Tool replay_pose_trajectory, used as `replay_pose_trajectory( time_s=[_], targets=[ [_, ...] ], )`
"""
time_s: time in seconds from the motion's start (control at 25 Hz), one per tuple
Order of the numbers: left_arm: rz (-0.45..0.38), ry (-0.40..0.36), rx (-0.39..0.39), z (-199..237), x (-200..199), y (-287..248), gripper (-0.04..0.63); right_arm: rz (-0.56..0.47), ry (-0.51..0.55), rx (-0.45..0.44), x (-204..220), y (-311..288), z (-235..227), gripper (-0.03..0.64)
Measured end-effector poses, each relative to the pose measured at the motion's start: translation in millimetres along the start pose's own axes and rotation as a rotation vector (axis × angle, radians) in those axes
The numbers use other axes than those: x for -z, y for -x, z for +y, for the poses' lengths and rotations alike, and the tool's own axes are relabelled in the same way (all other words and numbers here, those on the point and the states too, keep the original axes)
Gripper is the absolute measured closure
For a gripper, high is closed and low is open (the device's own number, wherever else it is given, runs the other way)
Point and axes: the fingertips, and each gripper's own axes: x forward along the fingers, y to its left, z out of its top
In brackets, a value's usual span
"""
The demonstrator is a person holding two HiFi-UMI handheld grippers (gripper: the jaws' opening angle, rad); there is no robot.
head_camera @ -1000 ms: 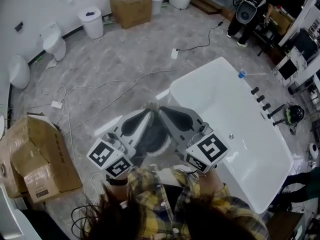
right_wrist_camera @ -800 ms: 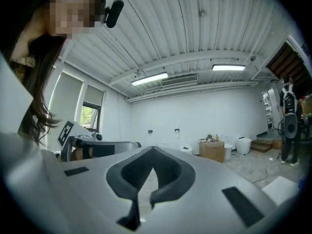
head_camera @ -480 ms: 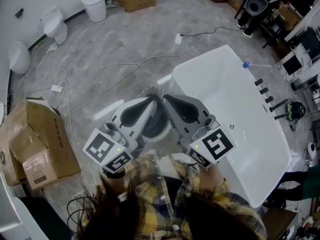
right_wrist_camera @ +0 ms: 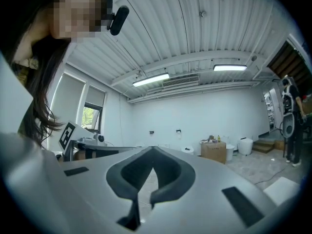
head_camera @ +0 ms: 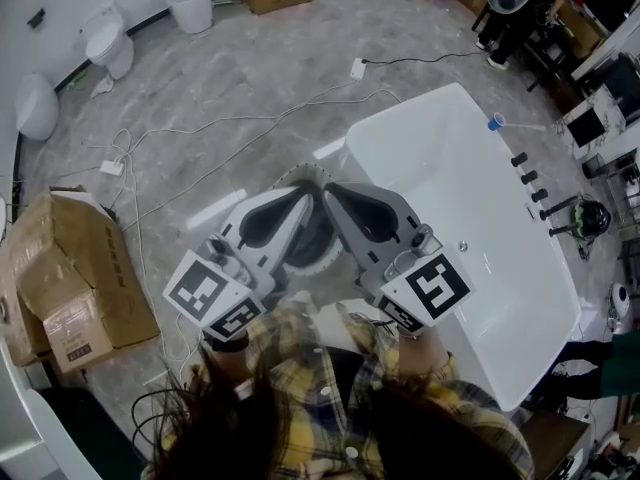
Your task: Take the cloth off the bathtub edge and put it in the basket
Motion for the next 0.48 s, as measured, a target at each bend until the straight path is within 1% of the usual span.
replay_pose_trajectory(
  time_s=[0.28, 0.48],
  targets=[
    [0.001, 0.004, -0.008, 4.9, 0.1, 6.1, 0.578, 0.000, 0.028, -0.002, -2.2, -6.0, 5.8, 0.601],
    [-0.006, 0.008, -0.012, 6.5, 0.7, 8.2, 0.578, 0.005, 0.019, 0.003, 2.1, -5.1, 6.7, 0.601]
  ],
)
